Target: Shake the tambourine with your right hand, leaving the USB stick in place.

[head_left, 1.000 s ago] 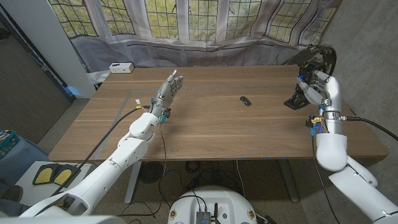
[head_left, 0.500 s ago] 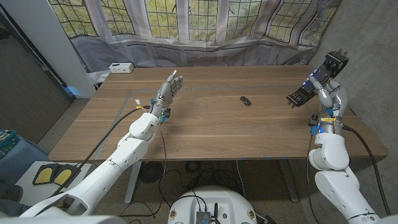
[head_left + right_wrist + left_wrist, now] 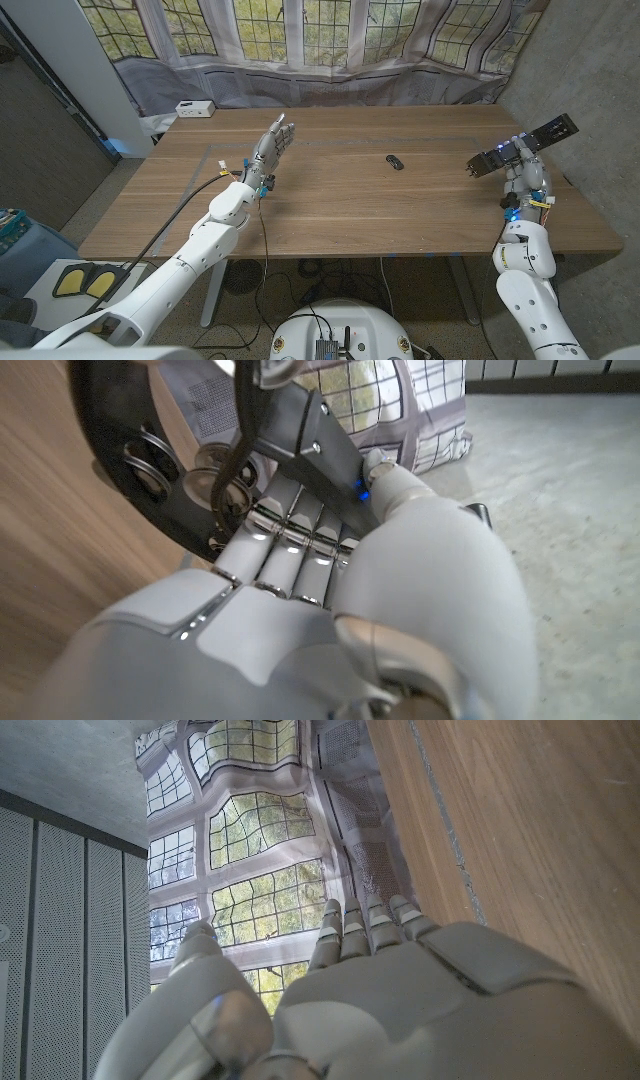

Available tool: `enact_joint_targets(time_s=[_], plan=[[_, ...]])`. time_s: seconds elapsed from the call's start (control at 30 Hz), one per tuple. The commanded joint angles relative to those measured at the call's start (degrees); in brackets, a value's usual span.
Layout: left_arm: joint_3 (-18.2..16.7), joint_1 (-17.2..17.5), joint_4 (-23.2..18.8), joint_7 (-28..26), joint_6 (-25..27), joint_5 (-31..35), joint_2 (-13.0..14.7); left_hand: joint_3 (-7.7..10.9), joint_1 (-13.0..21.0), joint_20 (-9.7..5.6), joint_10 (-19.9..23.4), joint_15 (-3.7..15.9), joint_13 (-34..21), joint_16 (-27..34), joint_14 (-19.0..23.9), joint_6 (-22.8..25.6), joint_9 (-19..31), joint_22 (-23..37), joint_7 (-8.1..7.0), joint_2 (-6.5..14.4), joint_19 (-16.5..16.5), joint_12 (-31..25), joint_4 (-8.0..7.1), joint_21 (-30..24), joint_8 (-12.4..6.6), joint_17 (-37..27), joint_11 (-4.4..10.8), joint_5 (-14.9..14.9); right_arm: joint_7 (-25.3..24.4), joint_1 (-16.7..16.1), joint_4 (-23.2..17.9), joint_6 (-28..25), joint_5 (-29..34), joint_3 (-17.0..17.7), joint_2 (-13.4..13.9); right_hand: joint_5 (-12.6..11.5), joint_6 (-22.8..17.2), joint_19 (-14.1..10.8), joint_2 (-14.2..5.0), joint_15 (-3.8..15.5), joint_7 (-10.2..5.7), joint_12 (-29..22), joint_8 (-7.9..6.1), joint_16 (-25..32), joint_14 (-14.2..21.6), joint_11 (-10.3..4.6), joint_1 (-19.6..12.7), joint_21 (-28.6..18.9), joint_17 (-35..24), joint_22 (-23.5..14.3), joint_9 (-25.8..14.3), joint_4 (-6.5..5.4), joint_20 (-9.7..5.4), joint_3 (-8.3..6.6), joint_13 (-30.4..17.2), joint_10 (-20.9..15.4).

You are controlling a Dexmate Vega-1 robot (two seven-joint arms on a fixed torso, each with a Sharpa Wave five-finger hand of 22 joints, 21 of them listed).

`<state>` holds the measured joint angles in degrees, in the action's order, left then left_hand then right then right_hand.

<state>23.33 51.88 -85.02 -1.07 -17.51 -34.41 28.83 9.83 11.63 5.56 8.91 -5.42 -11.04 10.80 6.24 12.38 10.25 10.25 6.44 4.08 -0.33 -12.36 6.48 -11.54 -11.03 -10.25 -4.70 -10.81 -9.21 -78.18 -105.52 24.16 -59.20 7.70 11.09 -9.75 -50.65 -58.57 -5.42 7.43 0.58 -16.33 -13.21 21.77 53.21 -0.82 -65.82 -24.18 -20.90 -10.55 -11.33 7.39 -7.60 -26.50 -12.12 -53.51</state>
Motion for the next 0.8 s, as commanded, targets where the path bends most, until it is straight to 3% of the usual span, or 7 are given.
enact_joint_targets(time_s=[0.03, 0.27, 0.4, 0.53, 0.8], plan=[[0.1, 0.2, -0.3, -0.3, 0.3, 0.1, 0.1, 0.49, 0.4, 0.15, 0.4, 0.19, -0.2, 0.0, 0.0, 0.6, 0.1, 0.1, -0.07, 0.5, -0.5, 0.2, 0.03, 0.3, 0.12, -0.1, -0.07, 0.2, 5.8, 0.2, 1.7, -3.0, -25.6, 1.2, -0.9, -0.3, -3.7, -0.2, -5.37, 2.75, -3.74, 0.2, -0.09, -0.4, 0.0, -0.19, -4.9, -0.4, -0.2, -0.2, -0.3, -0.87, -0.25, -0.86, -0.3, -0.1], [0.1, 0.5, -0.7, -0.4, 0.5, 0.1, 0.3, 0.51, 0.4, 0.26, 0.4, 0.19, -0.2, 0.0, 0.0, 0.6, 0.1, 0.1, -0.02, 0.5, -0.6, 0.2, 0.04, 0.3, 0.12, -0.1, -0.07, 0.2, 11.2, 0.4, 2.7, -4.1, -24.4, 1.2, 0.6, -0.4, -3.7, 0.0, -5.32, 2.56, -3.73, 0.2, -0.04, -0.5, 0.1, -0.15, -4.8, -0.5, -0.3, -0.1, -0.3, -1.05, -0.2, -0.85, -0.3, -0.3], [0.0, 0.6, -0.9, -0.5, 0.6, 0.1, 0.4, 0.52, 0.4, 0.28, 0.4, 0.19, -0.2, 0.0, 0.0, 0.6, 0.1, 0.1, -0.06, 0.5, -0.6, 0.2, 0.04, 0.3, 0.13, -0.1, -0.11, 0.2, 19.6, 1.4, 5.6, -4.9, -22.1, 0.9, 3.5, -0.4, -3.7, 0.2, -5.25, 2.65, -3.77, 0.2, -0.01, -0.7, 0.1, -0.22, -4.7, -0.5, -0.4, -0.1, -0.3, -1.11, -0.14, -0.84, -0.4, -0.3], [0.0, 0.7, -1.1, -0.6, 0.8, 0.1, 0.5, 0.53, 0.4, 0.29, 0.4, 0.18, -0.2, 0.0, 0.0, 0.6, 0.1, 0.1, -0.08, 0.5, -0.6, 0.2, 0.04, 0.3, 0.12, -0.1, -0.03, 0.2, 25.0, 2.1, 7.3, -4.7, -18.1, 0.4, 6.8, -0.4, -3.9, 0.5, -5.15, 2.58, -3.84, 0.2, -0.04, -0.8, 0.0, -0.4, -4.6, -0.5, -0.4, -0.1, -0.3, -1.18, -0.05, -0.81, -0.4, -0.4], [-0.1, 1.1, -1.3, -0.8, 0.7, 0.0, 0.6, 0.55, 0.4, 0.32, 0.5, 0.17, -0.2, 0.0, -0.1, 0.6, 0.1, 0.1, -0.08, 0.5, -0.6, 0.2, 0.04, 0.3, 0.12, -0.1, -0.1, 0.2, 31.5, 2.7, 8.0, -3.1, -8.2, -1.0, 14.6, -0.4, -4.2, 1.0, -5.06, 2.6, -3.96, 0.3, -0.09, -0.9, 0.1, -0.11, -4.6, -0.5, -0.6, -0.1, -0.3, -1.14, 0.08, -0.75, -0.4, -0.4]])
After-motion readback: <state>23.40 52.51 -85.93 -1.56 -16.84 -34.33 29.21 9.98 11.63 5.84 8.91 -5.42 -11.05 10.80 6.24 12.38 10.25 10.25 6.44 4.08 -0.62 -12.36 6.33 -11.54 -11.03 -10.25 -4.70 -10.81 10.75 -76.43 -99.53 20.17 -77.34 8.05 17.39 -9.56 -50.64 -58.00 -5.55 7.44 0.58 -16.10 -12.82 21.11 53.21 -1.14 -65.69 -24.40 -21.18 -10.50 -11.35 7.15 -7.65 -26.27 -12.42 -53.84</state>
